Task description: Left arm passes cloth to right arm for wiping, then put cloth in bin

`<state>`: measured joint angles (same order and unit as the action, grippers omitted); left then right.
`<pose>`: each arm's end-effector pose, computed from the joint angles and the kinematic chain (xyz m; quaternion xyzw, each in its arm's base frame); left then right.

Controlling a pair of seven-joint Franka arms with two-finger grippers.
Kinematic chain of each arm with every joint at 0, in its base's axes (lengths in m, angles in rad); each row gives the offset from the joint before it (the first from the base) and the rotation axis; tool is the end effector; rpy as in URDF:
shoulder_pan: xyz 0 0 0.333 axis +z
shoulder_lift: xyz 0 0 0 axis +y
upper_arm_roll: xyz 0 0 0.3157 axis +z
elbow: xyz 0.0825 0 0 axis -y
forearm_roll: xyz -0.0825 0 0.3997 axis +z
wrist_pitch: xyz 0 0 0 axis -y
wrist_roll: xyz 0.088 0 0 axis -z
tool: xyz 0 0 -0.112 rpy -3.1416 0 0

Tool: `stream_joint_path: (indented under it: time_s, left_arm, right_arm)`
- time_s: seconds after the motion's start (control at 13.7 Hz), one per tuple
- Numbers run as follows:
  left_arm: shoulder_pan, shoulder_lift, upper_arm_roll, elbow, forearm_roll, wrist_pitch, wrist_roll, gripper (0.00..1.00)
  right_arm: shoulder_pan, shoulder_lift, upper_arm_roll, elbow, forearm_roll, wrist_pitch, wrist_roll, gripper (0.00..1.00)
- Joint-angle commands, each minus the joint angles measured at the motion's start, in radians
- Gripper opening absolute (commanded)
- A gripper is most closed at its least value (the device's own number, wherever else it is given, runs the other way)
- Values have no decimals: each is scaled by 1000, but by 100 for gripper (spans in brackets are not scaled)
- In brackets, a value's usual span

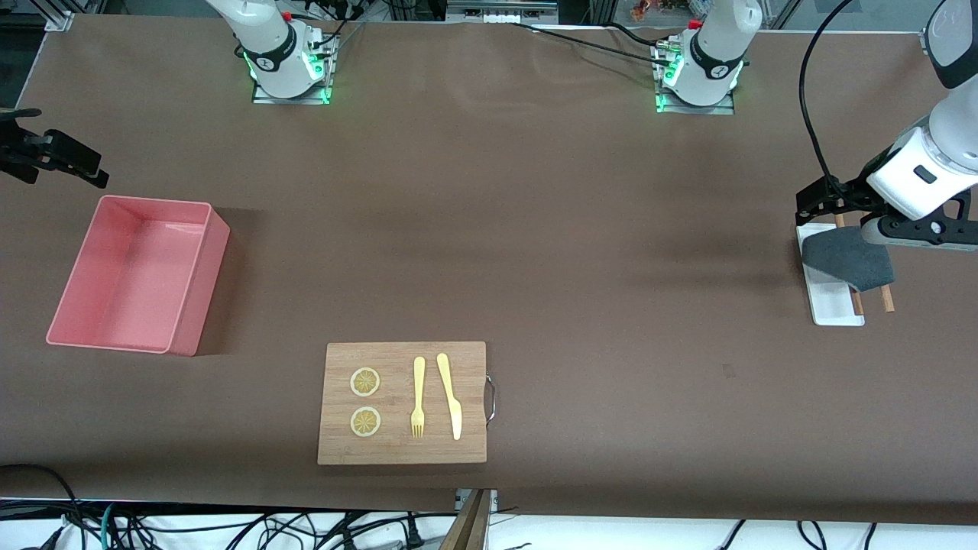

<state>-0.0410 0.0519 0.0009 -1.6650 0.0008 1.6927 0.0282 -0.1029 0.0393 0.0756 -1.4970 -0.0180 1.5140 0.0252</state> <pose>0.5910 -0.0236 0.5533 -0.9993 0.0342 0.0121 0.0005 0.5766 -0.0188 0.6276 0.9996 -0.0267 -0.0111 0.0075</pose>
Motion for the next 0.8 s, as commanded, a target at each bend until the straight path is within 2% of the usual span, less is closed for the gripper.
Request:
stream_joint_path:
  time_s: [0.0, 0.73]
  left_arm:
    - [-7, 22, 10, 42, 16, -22, 26, 100]
    - [-11, 25, 8, 44, 22, -40, 25, 100]
  right_arm:
    - [2, 8, 4, 21, -13, -8, -5, 100]
    - [0, 8, 3, 21, -11, -8, -8, 100]
